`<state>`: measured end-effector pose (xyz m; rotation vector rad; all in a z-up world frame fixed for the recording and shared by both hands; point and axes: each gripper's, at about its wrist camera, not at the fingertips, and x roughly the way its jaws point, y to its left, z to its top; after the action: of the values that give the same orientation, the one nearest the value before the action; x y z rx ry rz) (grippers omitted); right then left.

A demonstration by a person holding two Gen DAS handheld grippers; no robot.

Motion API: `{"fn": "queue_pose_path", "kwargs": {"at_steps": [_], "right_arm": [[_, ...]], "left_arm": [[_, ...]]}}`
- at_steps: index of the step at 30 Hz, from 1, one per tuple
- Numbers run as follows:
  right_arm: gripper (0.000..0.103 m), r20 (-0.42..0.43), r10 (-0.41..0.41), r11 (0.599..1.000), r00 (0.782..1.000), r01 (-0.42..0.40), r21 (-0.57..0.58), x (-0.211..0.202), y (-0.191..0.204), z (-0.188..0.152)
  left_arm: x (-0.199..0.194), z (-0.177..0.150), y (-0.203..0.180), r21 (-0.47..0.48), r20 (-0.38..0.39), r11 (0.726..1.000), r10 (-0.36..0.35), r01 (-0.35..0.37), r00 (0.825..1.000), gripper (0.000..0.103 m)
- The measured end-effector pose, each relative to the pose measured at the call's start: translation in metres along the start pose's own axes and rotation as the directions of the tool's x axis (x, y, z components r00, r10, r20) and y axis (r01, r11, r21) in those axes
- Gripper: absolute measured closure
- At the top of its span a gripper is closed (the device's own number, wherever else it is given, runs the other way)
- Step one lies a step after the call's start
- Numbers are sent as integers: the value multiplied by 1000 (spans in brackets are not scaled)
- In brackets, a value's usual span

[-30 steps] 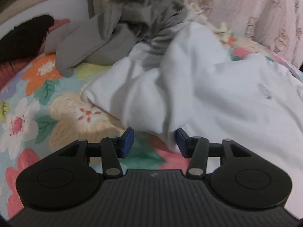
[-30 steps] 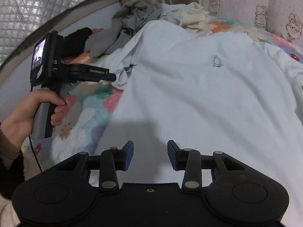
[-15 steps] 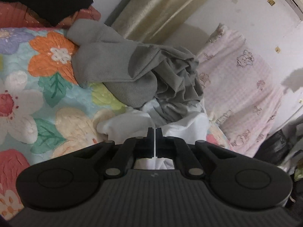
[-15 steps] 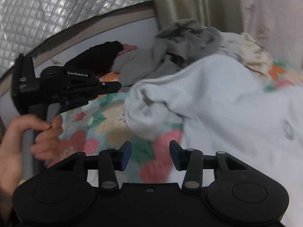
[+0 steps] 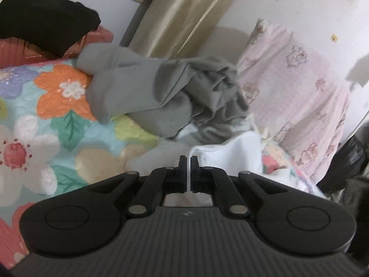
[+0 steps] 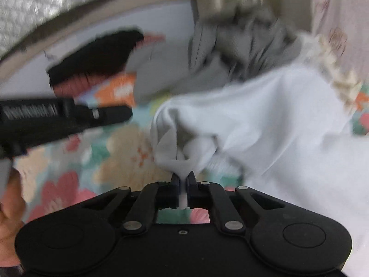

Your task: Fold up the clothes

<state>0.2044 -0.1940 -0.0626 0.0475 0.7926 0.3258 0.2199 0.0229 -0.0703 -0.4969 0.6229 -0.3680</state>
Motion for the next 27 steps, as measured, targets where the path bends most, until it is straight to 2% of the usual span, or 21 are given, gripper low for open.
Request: {"fn": "queue_pose_path", "kwargs": {"at_steps": [2, 5, 7, 9, 10, 12, 13, 14, 15, 17, 19, 21, 22, 23, 25, 27], "right_arm": [[97, 51, 3, 1000, 999, -4, 21, -25, -10, 10], [97, 125, 33, 993, 992, -47, 112, -64, -31, 25], [97, 175, 71, 978, 982, -103, 181, -88, -46, 32], [97, 226, 117, 954, 967, -173, 244, -106, -56, 37], [97, 251, 140, 940, 958, -209, 271, -113, -59, 38], [97, 280, 176, 913, 944, -263, 311, -123, -62, 39], [97, 284, 194, 902, 939, -284, 324, -125, -62, 40], [97, 288, 211, 890, 934, -305, 338, -128, -63, 41], [97, 282, 219, 885, 934, -312, 346, -129, -63, 41], [97, 267, 224, 883, 937, -311, 351, -128, -61, 40], [97, 260, 232, 883, 937, -315, 348, -126, -58, 36], [97, 265, 270, 860, 926, -355, 365, -126, -58, 30], [97, 268, 289, 847, 919, -376, 375, -126, -59, 28], [97, 268, 294, 846, 917, -380, 375, -126, -57, 27], [96, 249, 279, 869, 927, -354, 346, -124, -51, 28], [96, 234, 291, 872, 928, -358, 334, -119, -46, 31]], "left_arm": [[-8, -3, -4, 11, 0, 1000, 16, -16, 1000, 99], [-28, -26, -23, 60, -17, 991, 119, -118, 993, 99], [-31, -37, -44, 180, -15, 977, 115, -111, 993, 96], [-29, -42, -60, 241, -1, 966, 99, -96, 995, 95], [-29, -43, -65, 240, 1, 969, 57, -55, 998, 92], [-29, -45, -70, 210, 5, 976, -56, 53, 998, 77], [-30, -45, -71, 186, 9, 976, -120, 116, 993, 64], [-31, -45, -72, 161, 14, 971, -183, 178, 983, 58], [-32, -45, -73, 154, 20, 965, -217, 212, 976, 58], [-34, -47, -75, 150, 29, 953, -270, 263, 962, 56], [-37, -48, -78, 193, 48, 953, -248, 235, 968, 52], [-46, -45, -81, 215, 52, 957, -210, 194, 976, 49], [-52, -43, -80, 214, 64, 953, -234, 216, 970, 48], [-60, -41, -79, 209, 78, 946, -269, 248, 960, 39], [-70, -42, -76, 181, 95, 925, -354, 334, 930, 24], [-65, -44, -78, 179, 59, 912, -384, 369, 921, 23]]}}
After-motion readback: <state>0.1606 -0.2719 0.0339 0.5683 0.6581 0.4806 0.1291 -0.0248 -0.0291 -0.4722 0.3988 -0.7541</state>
